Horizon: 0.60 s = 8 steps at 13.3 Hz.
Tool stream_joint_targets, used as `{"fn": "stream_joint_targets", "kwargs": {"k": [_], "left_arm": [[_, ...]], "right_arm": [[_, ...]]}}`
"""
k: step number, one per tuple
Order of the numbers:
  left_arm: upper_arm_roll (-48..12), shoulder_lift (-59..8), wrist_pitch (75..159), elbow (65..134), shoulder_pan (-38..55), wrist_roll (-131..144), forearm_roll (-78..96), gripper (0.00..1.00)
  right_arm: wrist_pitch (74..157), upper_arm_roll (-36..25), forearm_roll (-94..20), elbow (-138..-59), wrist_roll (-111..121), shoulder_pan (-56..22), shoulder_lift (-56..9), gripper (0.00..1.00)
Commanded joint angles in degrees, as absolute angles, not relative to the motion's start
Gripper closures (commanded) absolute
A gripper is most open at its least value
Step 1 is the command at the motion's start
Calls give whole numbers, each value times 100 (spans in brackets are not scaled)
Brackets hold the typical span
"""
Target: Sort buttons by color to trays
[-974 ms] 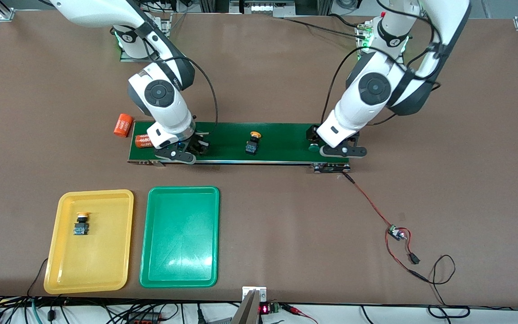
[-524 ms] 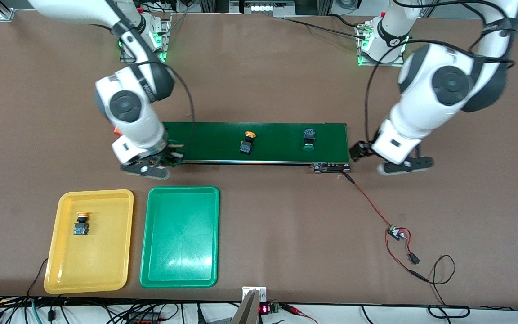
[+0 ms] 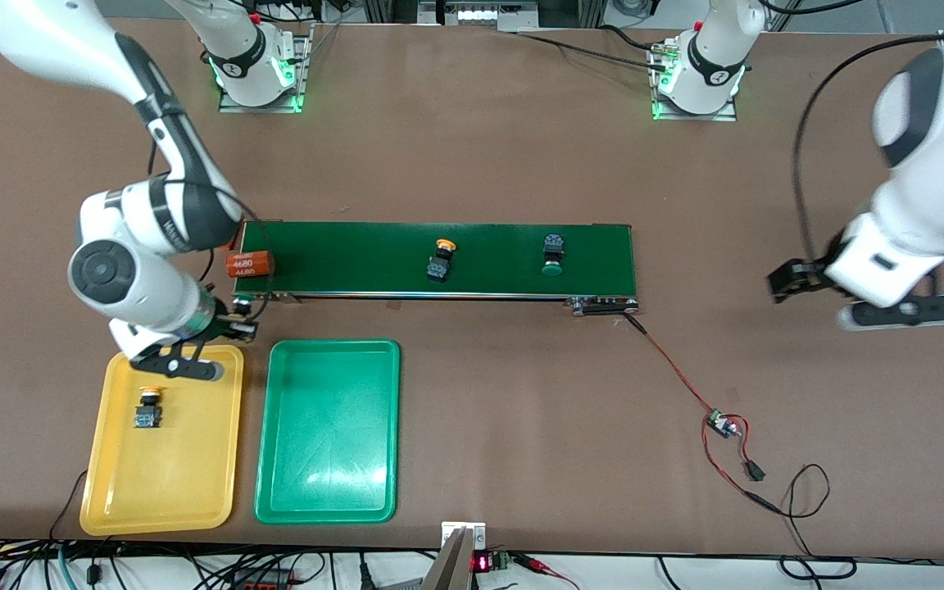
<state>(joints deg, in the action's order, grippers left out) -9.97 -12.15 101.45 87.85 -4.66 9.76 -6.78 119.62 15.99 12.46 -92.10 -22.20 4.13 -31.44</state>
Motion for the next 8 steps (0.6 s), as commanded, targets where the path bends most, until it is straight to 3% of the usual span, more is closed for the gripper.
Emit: {"fn": "stream_joint_targets", "kwargs": {"k": [1,4,8], "left_arm": [[-1002,-1213,9731,8482,-738,204,-450,0],[-633,-1204,9291,8201,-738,-191,279,0],[-659,-986,9202,8191,-738,32,237,0]], "right_arm": [[11848,1477,1169,-8702,-1540,545,-3462,92],[11987,1301,1186,-8464,-1311,562,-3752,92],[12225,1239,1178,-8455,-1204,554,-3823,92]]}}
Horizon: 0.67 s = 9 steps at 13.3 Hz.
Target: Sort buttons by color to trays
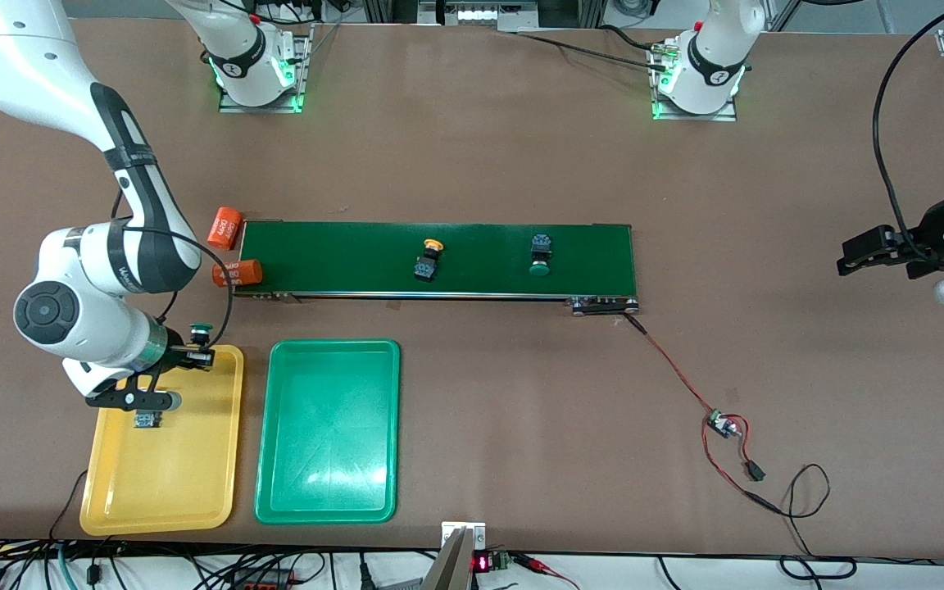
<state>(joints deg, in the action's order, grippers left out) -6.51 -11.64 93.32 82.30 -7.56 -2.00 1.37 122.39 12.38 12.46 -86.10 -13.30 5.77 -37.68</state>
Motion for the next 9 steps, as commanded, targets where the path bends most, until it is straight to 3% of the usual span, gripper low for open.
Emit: {"fn": "stream_joint_targets", "kwargs": {"k": [1,5,9], "left_arm": [[-659,-950,9193,8235,-738,131,229,0],[-642,-590,9456,8752,-773,167,237,0],[-668,-685,9492,8649,-712,132,-70,0]], "right_arm": [[12252,1248,1178,-8446,-1213,519,-3823,92],[12568,1274,1169,-8105,-1204,247,-4139,92],[12866,1274,1178,-7481,-1204,-183,-4727,92]]}}
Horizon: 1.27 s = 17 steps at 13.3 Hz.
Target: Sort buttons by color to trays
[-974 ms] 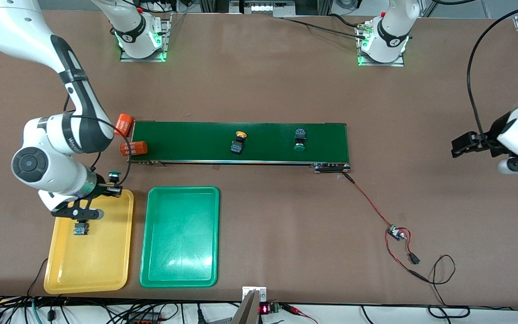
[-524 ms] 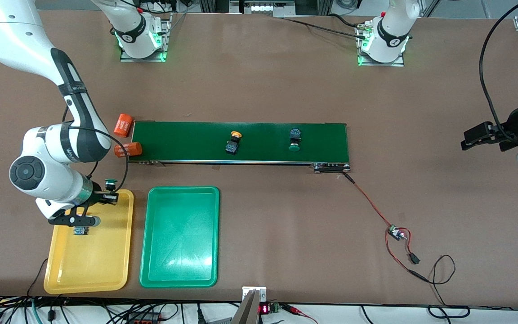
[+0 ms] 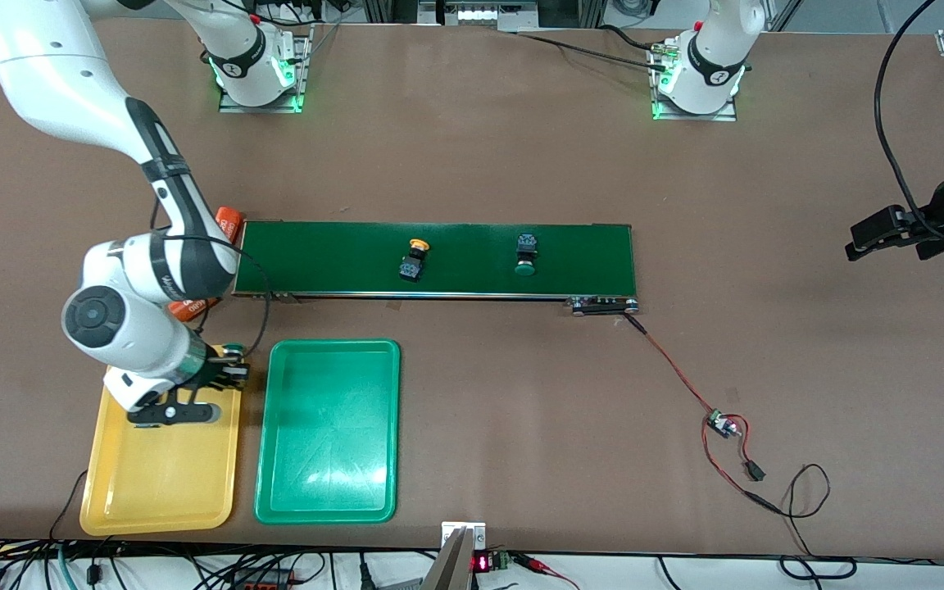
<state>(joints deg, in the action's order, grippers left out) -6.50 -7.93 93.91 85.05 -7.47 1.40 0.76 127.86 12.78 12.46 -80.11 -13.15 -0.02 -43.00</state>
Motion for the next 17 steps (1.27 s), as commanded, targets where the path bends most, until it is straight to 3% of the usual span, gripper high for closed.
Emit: {"fn": "stream_joint_targets", "kwargs": {"k": [1,7,14,15,17], "left_arm": [[-659,-799,9483,8553,-738,80,-36,0],[-624,-800,9448,8394,-791,158,149,0],[-624,-677,8842,8394,-782,105,97,0],[-607,-685,8885,8394,-791,114,97,0],[-598,-694,8947,8394,-791,114,105,0]], "right_arm": [[12989,1274,1178,-7358,-1204,-254,-4868,92],[13175,1248,1195,-6611,-1204,-413,-5597,92],[13587,1248,1169,-6592,-1538,-606,-5801,88],[13666,1248,1160,-6592,-1538,-606,-5844,74],[13798,1248,1160,-6618,-1512,-580,-5845,31]]}}
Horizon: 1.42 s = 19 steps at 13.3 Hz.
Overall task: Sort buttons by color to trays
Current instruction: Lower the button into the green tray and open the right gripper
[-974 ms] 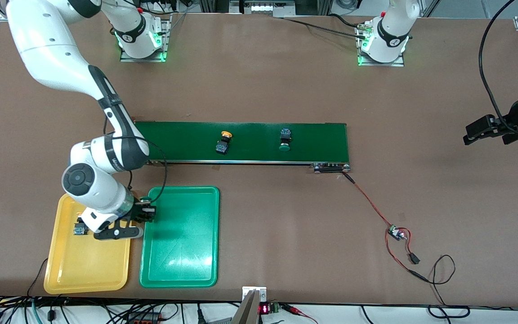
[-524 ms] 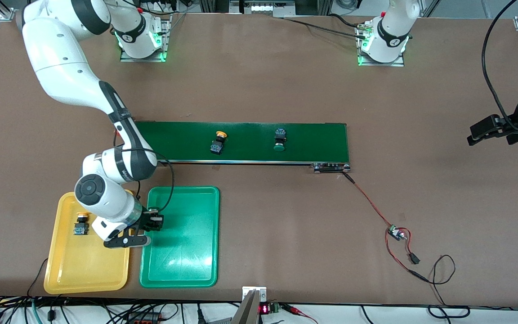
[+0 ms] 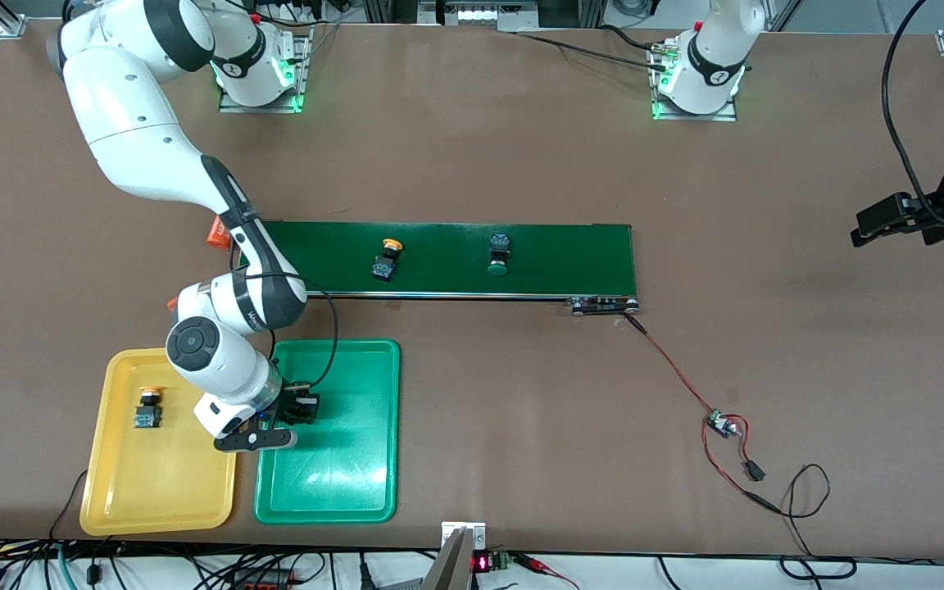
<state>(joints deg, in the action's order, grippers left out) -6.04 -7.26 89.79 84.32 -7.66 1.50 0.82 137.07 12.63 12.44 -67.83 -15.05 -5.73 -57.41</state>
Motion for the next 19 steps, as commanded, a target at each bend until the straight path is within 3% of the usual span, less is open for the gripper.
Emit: {"fn": "stream_joint_targets", "kwargs": {"k": [1,4,11,16,19], "left_arm": [[-589,-703,9043,8402,-791,114,88,0],[-589,-712,9141,8411,-791,114,88,0],[-580,-729,9158,8411,-791,114,79,0],[-580,-729,9185,8411,-791,114,79,0],[-580,-729,9193,8411,-791,114,79,0]], "right_arm": [[13825,1248,1160,-6636,-1486,-554,-5845,17],[13782,1239,1160,-6688,-1468,-519,-5792,0],[12516,1239,1046,-7083,-1677,-510,-4809,0],[11867,1248,976,-8154,-2820,-492,-3887,0],[11821,1248,256,-9243,-3207,-483,-3079,0]]}}
